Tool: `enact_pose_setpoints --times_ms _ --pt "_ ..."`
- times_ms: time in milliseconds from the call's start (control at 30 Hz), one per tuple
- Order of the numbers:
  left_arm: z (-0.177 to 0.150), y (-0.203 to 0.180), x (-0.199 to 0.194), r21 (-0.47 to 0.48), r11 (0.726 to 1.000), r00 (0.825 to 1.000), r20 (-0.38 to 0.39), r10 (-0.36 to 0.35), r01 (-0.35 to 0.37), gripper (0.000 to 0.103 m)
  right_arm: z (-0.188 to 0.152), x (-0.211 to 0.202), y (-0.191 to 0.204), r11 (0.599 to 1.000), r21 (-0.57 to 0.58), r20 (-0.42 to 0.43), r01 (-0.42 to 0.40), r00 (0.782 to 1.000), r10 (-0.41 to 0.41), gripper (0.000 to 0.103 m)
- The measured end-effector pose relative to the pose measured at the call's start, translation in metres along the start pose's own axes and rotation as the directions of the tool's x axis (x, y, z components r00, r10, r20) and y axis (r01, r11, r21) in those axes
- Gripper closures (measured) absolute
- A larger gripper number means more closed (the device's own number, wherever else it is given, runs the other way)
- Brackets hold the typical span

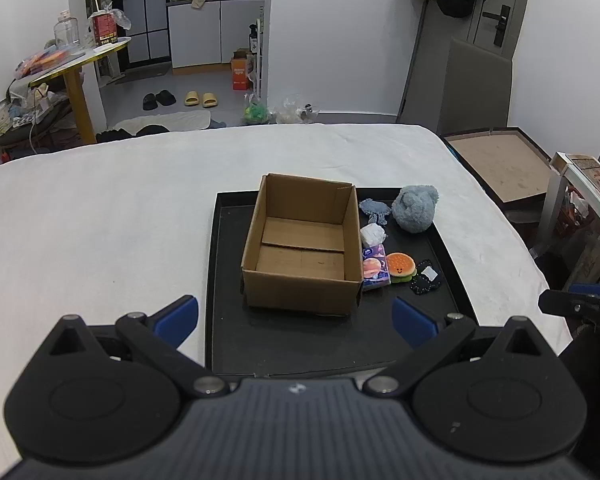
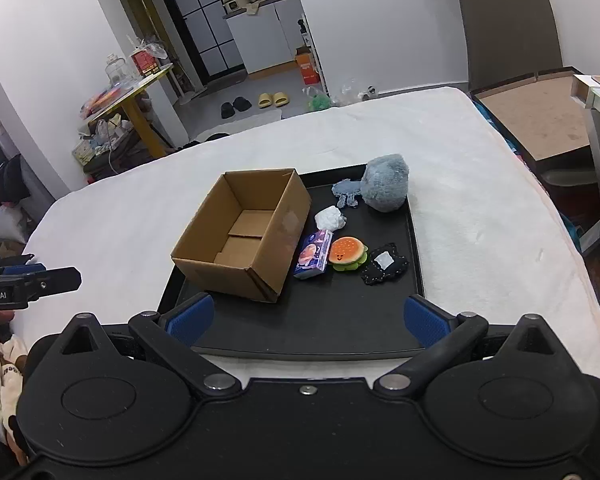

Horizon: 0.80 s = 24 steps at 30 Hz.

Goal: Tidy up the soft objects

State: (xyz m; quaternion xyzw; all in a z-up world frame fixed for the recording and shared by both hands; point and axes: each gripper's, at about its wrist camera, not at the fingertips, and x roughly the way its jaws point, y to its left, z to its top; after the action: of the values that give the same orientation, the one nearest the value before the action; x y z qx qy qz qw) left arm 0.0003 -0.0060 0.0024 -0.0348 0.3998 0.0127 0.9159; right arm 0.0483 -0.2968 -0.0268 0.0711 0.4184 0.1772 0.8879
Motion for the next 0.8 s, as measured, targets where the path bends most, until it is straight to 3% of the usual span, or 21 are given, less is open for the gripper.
enact_pose_setpoints --times_ms 800 --pt "0.0025 0.0005 0.001 -0.01 1.0 1.0 -0.015 -0.015 0.015 0.001 -0.0041 0.0019 -0.0001 1.0 0.007 0.0 0.009 1.0 -0.009 0.001"
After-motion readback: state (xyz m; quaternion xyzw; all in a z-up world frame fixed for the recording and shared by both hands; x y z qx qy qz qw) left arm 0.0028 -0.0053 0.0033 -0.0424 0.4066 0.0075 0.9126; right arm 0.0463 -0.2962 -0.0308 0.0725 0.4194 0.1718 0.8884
